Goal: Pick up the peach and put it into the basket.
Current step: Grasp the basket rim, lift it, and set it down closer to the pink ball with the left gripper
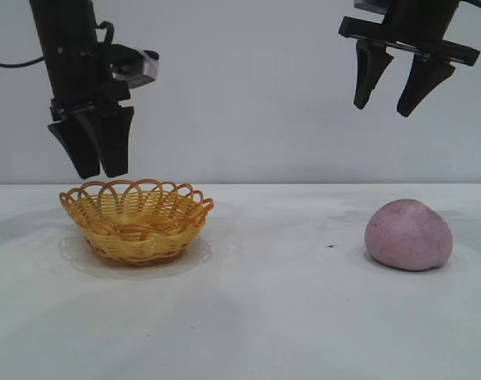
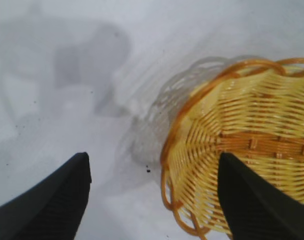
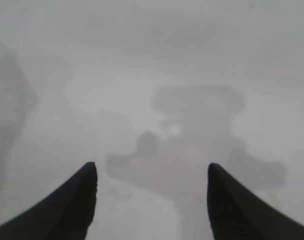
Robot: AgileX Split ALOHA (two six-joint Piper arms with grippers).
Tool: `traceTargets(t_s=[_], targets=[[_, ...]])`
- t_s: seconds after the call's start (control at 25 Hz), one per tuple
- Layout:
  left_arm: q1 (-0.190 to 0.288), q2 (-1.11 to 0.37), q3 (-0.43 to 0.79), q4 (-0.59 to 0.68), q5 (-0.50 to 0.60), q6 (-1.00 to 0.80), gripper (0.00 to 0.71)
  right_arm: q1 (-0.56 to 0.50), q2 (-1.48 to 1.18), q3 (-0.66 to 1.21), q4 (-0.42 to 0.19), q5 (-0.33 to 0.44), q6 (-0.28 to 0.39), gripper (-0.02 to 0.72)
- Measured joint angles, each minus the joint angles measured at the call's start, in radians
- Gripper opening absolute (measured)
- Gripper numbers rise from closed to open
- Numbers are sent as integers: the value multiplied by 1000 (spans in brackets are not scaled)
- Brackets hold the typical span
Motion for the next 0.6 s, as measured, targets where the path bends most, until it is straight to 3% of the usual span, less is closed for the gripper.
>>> traceTargets(t_s=[0.32, 0.4, 0.52, 0.6], targets=[[-41, 74, -50, 43, 3, 14, 467, 0, 0, 0, -6, 0, 0, 407], [-50, 91, -53, 63, 10, 15, 358, 0, 0, 0, -6, 0, 0, 407], [-58, 91, -56, 75, 33, 15, 135, 0, 0, 0, -7, 0, 0, 407], [-58, 91, -64, 73, 48, 9, 61, 0, 0, 0, -9, 0, 0, 407]])
